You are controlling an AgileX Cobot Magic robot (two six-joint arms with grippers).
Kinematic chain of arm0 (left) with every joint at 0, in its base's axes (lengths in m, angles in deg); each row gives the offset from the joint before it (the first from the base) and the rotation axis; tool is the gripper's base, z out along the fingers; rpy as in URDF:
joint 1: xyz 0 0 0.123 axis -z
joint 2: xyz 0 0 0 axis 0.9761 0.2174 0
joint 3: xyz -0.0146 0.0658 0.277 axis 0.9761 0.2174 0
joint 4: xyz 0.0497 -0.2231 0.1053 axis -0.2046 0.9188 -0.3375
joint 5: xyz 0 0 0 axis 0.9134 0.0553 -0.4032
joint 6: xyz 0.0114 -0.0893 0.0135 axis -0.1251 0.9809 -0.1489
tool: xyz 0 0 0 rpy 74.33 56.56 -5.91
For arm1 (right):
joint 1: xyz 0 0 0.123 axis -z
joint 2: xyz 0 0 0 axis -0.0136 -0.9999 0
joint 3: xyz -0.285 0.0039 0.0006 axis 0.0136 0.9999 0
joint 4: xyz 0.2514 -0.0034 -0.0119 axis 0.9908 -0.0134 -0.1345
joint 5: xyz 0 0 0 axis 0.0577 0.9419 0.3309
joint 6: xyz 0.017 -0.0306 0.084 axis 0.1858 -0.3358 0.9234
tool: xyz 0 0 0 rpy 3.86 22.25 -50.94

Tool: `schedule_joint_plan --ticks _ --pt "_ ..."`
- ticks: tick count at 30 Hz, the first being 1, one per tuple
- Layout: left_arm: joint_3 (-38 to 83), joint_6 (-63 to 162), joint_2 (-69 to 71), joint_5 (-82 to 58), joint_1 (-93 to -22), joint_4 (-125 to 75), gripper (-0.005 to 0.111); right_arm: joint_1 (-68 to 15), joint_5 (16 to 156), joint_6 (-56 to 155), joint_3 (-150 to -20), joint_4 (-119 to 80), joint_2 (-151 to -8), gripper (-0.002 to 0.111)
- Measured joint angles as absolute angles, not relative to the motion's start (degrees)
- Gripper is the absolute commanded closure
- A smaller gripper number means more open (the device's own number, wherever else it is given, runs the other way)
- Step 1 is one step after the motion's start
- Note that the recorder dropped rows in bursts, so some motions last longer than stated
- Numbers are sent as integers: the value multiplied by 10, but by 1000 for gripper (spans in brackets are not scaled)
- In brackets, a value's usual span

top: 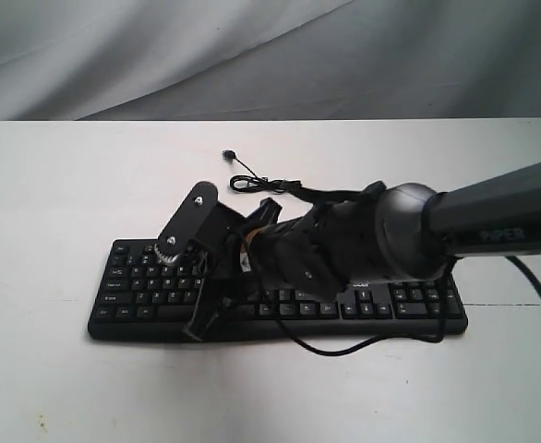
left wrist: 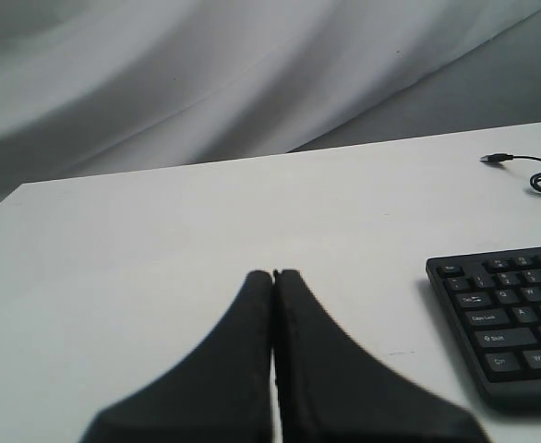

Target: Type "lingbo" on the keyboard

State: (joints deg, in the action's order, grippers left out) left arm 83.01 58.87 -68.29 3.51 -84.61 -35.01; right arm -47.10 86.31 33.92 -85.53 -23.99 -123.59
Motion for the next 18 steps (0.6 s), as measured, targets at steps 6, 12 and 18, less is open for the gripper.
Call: schedule_joint_plan --ticks 6,12,18 --pt "830 589 -683 35 -846 -350 107 -435 858 339 -838 -242 -1208 108" --pt "830 589 -683 35 -846 -350 107 -422 853 338 -821 -244 -1202 108" --pt "830 589 -683 35 -846 -350 107 -407 844 337 -821 -245 -1215 108"
